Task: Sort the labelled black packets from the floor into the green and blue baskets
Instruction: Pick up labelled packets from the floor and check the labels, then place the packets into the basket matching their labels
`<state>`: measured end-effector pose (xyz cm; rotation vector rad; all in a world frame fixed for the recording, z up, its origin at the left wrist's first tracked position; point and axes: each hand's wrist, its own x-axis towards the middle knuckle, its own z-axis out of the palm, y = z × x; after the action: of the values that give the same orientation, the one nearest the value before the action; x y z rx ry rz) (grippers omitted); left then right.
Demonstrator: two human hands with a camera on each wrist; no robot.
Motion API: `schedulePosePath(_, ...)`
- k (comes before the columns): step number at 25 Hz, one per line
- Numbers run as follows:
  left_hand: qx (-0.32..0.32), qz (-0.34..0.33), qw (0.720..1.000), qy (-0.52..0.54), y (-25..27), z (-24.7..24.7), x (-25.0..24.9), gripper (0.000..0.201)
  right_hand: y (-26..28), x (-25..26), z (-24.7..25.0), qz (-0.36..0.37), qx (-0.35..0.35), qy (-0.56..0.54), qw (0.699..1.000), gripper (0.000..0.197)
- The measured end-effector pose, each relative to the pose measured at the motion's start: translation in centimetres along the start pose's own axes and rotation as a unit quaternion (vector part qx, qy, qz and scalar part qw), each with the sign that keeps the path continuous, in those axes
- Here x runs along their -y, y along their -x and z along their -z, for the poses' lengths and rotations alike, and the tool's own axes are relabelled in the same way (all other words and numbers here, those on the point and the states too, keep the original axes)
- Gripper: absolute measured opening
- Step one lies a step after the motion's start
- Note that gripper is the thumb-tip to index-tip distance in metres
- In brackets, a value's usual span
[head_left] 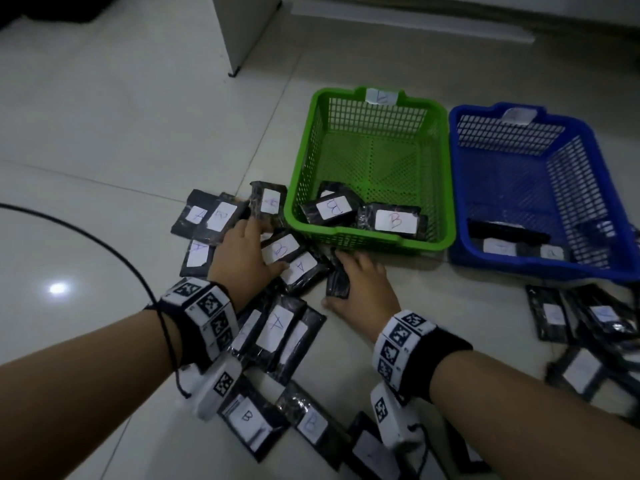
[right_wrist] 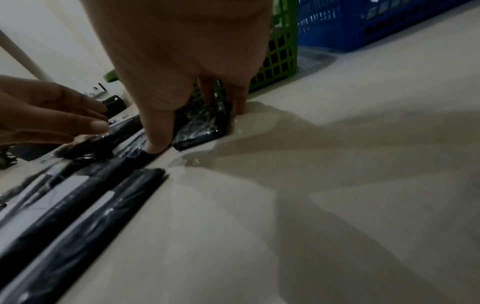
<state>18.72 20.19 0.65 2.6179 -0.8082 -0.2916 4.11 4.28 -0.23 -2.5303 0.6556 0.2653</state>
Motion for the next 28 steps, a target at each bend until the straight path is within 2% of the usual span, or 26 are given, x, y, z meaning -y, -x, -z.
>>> schedulePosePath(3,0.045,0.007,0.999,-0.025,0.7,-1.0,0.8,0.080,0.3,-0.4,-1.0,0.010,-0.029,0.027,0.999,0.089)
schedulePosePath(6,0.059,-0.021,0.996,-0.062,1.2,-1.1,1.0,0.080,0.5,-0.8,-1.1,0.036,-0.033,0.062,0.997,0.072)
schedulePosePath(8,0.068,-0.046,0.996,-0.018,1.7,-0.5,0.7,0.075,1.1,-0.7,-0.7,0.057,-0.015,0.107,0.993,0.061)
schedulePosePath(9,0.077,-0.052,0.996,0.013,2.0,-0.1,0.6,0.073,1.3,-0.6,-0.5,0.078,-0.032,0.126,0.988,0.055)
schedulePosePath(10,0.084,-0.062,0.994,0.040,2.5,0.3,0.5,0.072,1.6,-0.8,-0.4,0.101,-0.077,0.127,0.984,0.048)
schedulePosePath(12,0.067,-0.099,0.989,0.082,3.3,1.2,0.2,0.070,2.5,-1.1,0.2,0.130,-0.198,0.061,0.970,0.039)
schedulePosePath(13,0.043,-0.119,0.987,0.098,3.6,1.6,0.1,0.070,3.0,-0.8,1.0,0.111,-0.213,-0.019,0.970,0.036)
schedulePosePath(15,-0.019,-0.140,0.982,0.125,3.7,2.5,-0.4,0.071,3.4,0.1,2.7,0.017,-0.195,-0.200,0.960,0.027)
schedulePosePath(17,-0.069,-0.123,0.978,0.155,3.2,3.4,-1.2,0.069,2.8,0.9,4.1,-0.063,-0.180,-0.352,0.916,0.019)
schedulePosePath(19,-0.092,-0.101,0.972,0.190,2.2,4.0,-2.0,0.066,1.9,1.3,5.4,-0.105,-0.172,-0.456,0.867,0.019)
schedulePosePath(21,-0.102,-0.103,0.968,0.203,1.0,4.4,-2.8,0.065,1.2,1.1,6.7,-0.110,-0.186,-0.497,0.840,0.023)
schedulePosePath(24,-0.115,-0.109,0.972,0.176,-0.8,4.2,-3.4,0.063,0.9,0.4,8.7,-0.067,-0.194,-0.550,0.810,0.035)
schedulePosePath(26,-0.122,-0.114,0.976,0.142,-1.8,3.6,-3.8,0.063,0.4,-0.2,9.6,-0.055,-0.201,-0.544,0.813,0.038)
schedulePosePath(28,-0.119,-0.115,0.979,0.120,-2.9,3.0,-4.3,0.063,-0.6,-1.0,10.1,-0.073,-0.222,-0.529,0.816,0.032)
